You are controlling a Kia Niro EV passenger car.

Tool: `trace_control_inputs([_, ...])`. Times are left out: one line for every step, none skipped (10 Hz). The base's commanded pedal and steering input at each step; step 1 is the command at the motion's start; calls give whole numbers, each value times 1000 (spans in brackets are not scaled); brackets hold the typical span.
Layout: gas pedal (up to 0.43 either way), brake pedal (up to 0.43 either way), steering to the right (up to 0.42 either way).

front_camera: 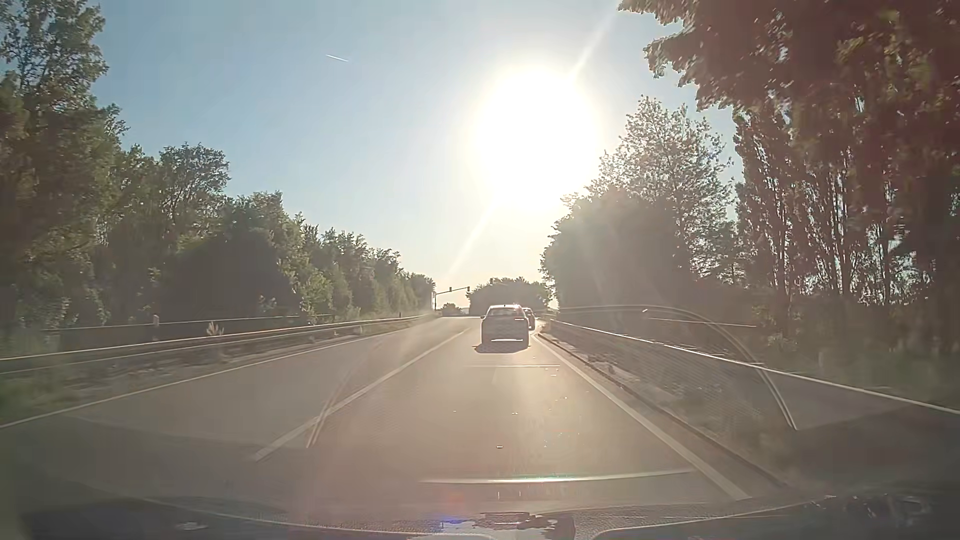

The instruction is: Follow the waypoints while adhering to traffic rules and regulations

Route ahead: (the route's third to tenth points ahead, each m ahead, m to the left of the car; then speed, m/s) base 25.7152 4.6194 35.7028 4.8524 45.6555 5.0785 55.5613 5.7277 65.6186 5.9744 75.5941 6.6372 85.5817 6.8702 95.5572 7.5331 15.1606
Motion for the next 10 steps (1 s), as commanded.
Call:
trace_control_inputs([169,0,0])
trace_control_inputs([169,0,0])
trace_control_inputs([169,0,0])
trace_control_inputs([169,0,1])
trace_control_inputs([169,0,1])
trace_control_inputs([169,0,1])
trace_control_inputs([169,0,1])
trace_control_inputs([169,0,1])
trace_control_inputs([169,0,1])
trace_control_inputs([169,0,1])
